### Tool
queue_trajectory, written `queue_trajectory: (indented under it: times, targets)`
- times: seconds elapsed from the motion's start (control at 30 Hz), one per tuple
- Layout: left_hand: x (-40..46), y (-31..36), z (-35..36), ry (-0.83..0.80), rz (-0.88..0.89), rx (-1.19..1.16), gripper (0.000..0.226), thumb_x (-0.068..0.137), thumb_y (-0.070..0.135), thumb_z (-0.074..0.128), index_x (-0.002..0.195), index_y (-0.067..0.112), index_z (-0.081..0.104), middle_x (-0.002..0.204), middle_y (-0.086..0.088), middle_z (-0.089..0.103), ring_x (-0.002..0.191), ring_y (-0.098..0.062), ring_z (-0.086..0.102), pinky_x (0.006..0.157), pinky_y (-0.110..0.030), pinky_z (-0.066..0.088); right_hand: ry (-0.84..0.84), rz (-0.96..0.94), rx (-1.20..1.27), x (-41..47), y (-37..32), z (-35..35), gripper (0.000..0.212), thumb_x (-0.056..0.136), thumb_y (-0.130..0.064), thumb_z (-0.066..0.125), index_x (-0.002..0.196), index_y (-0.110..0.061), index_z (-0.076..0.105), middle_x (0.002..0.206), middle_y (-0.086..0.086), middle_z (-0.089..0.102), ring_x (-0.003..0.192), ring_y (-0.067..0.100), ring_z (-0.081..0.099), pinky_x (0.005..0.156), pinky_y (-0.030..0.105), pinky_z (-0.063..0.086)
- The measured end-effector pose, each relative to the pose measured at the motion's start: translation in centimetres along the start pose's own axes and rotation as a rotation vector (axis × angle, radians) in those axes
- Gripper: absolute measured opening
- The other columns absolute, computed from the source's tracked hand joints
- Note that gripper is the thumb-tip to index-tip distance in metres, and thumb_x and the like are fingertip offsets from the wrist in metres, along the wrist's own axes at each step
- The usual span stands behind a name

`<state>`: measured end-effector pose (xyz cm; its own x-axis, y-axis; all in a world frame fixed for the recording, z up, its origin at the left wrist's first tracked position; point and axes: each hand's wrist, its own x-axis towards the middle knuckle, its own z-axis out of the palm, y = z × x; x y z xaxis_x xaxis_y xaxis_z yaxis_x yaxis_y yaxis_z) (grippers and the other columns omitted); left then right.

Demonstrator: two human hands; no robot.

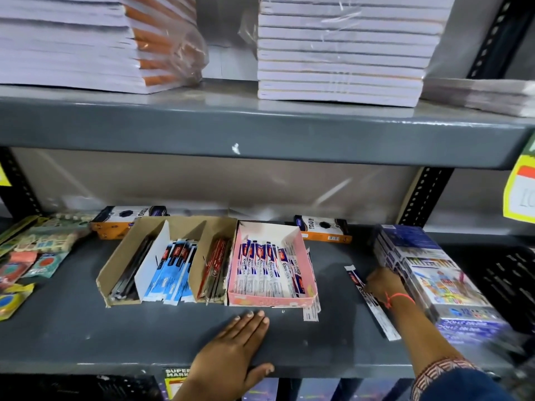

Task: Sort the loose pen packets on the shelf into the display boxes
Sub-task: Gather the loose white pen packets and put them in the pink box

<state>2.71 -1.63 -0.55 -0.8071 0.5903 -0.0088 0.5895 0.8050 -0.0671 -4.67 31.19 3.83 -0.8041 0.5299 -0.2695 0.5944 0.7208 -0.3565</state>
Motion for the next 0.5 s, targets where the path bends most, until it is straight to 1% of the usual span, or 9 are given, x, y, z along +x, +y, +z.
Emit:
queue_trajectory:
  times: [0.17,0.23,0.27,0.33,0.37,0.4,0.43,0.47,0.5]
  targets:
    - [-0.2,-0.2,-0.1,-0.011,0.030,-0.045,0.073,0.090,0.065,0.007,0.120,0.028,0.063,0.123,0.013,0.063,0.112,-0.003,0.058,0.107,-0.023,0.006,0.030,-0.036,0.040,-1.9,-0.2,0.4,0.027,0.087,-0.008,0.050,0.100,0.003,0.070,0.111,0.020,0.070,0.105,0.031,0.064,0.086,0.028,0.048]
    - [-0.3,-0.2,-0.1,-0.036,0.037,-0.064,0.073,0.090,0.065,0.008,0.123,0.026,0.061,0.123,0.012,0.063,0.114,-0.004,0.057,0.110,-0.024,0.001,0.081,-0.021,0.134,-2.3,-0.4,0.1,0.024,0.086,-0.007,0.051,0.092,0.003,0.071,0.102,0.022,0.071,0.097,0.032,0.065,0.083,0.029,0.048]
    - [-0.4,-0.3,0.0,-0.045,0.029,-0.076,0.073,0.090,0.065,0.009,0.130,0.024,0.055,0.123,0.011,0.063,0.120,-0.004,0.052,0.111,-0.025,-0.001,0.111,-0.022,0.238,-2.6,-0.6,-0.3,0.021,0.085,-0.005,0.052,0.085,0.003,0.072,0.091,0.023,0.071,0.086,0.031,0.065,0.077,0.030,0.047]
    - [-0.3,-0.6,0.4,-0.009,0.018,-0.080,0.077,0.091,0.064,0.008,0.148,0.014,0.021,0.124,0.009,0.063,0.138,-0.006,0.025,0.111,-0.024,-0.002,0.112,-0.051,0.563,-3.6,-1.2,-1.1,0.022,0.085,-0.002,0.056,0.066,-0.006,0.067,0.064,0.017,0.059,0.059,0.023,0.051,0.058,0.027,0.038]
    - [-0.2,-0.7,0.6,0.031,0.017,-0.078,0.079,0.091,0.063,0.008,0.149,0.010,0.009,0.123,0.008,0.063,0.140,-0.007,0.015,0.111,-0.024,0.000,0.071,-0.065,0.710,-4.2,-1.7,-1.5,0.026,0.085,-0.001,0.057,0.063,-0.012,0.062,0.059,0.012,0.053,0.054,0.019,0.044,0.053,0.024,0.033]
    - [-0.1,-0.8,0.7,0.069,0.019,-0.073,0.079,0.091,0.063,0.007,0.149,0.008,0.008,0.122,0.006,0.064,0.139,-0.005,0.022,0.112,-0.024,-0.001,0.025,-0.082,0.830,-5.0,-2.2,-2.0,0.027,0.086,0.000,0.056,0.063,-0.014,0.060,0.059,0.009,0.050,0.052,0.016,0.041,0.052,0.022,0.031]
    - [-0.2,-0.7,0.7,0.091,0.015,-0.070,0.080,0.091,0.062,0.007,0.149,0.007,0.010,0.120,0.006,0.066,0.130,-0.004,0.040,0.113,-0.024,0.000,-0.009,-0.104,0.909,-5.8,-2.9,-2.3,0.027,0.087,0.000,0.056,0.065,-0.014,0.059,0.059,0.007,0.050,0.049,0.014,0.040,0.051,0.021,0.031]
    - [-0.1,-0.6,0.6,0.118,0.014,-0.070,0.081,0.091,0.063,0.007,0.149,0.006,0.004,0.119,0.006,0.067,0.118,-0.005,0.055,0.111,-0.025,0.001,-0.027,-0.136,0.963,-6.6,-3.7,-2.5,0.026,0.087,0.001,0.057,0.065,-0.014,0.059,0.056,0.005,0.051,0.047,0.012,0.040,0.050,0.019,0.032]
    - [0.0,-0.5,0.6,0.154,0.016,-0.075,0.082,0.091,0.063,0.007,0.148,0.006,-0.006,0.118,0.006,0.067,0.110,-0.008,0.061,0.109,-0.026,0.003,-0.046,-0.170,1.005,-7.5,-4.6,-2.7,0.026,0.087,0.001,0.058,0.065,-0.013,0.060,0.054,0.003,0.053,0.045,0.010,0.042,0.050,0.018,0.033]
